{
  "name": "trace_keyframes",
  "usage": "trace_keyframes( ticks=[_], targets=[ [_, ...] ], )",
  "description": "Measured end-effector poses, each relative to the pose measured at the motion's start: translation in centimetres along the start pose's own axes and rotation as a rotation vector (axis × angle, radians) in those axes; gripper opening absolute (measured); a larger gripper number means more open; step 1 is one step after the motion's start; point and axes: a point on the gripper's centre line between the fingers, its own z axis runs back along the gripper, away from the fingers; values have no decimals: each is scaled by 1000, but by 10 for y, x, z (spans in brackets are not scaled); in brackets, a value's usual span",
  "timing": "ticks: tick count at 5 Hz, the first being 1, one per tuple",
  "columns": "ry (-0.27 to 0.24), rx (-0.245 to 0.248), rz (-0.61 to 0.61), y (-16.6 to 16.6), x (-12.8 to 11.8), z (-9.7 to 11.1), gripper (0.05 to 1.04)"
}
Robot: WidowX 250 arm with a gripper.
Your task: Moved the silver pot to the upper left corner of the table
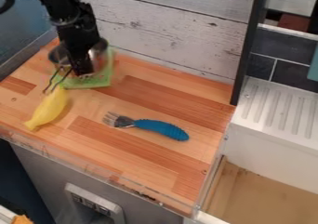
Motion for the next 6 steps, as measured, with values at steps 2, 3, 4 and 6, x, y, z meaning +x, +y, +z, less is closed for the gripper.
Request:
trace_keyframes(
  ticks=[2,3,4,6],
  targets=[
    [-84,-83,-107,-56,52,1,72],
    [-98,-75,-173,-80,83,0,72],
    [-95,-76,-209,-92,96,-10,72],
    [-63,-73,-264,-91,118,-37,72]
  ],
)
